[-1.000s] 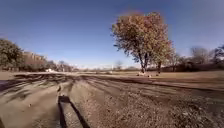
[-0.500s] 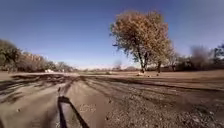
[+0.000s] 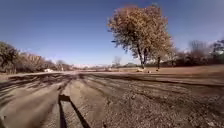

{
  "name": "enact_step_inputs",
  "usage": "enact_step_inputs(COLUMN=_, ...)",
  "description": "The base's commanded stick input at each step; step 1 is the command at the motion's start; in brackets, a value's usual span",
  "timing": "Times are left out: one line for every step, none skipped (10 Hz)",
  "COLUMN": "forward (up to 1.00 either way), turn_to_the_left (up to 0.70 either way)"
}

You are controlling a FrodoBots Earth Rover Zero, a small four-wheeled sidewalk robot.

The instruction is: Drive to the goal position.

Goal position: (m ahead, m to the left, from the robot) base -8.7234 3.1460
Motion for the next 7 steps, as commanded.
enact_step_inputs(forward=0.50, turn_to_the_left=0.00)
enact_step_inputs(forward=0.50, turn_to_the_left=0.00)
enact_step_inputs(forward=0.50, turn_to_the_left=0.00)
enact_step_inputs(forward=0.50, turn_to_the_left=0.00)
enact_step_inputs(forward=0.50, turn_to_the_left=0.00)
enact_step_inputs(forward=0.50, turn_to_the_left=0.00)
enact_step_inputs(forward=0.50, turn_to_the_left=0.00)
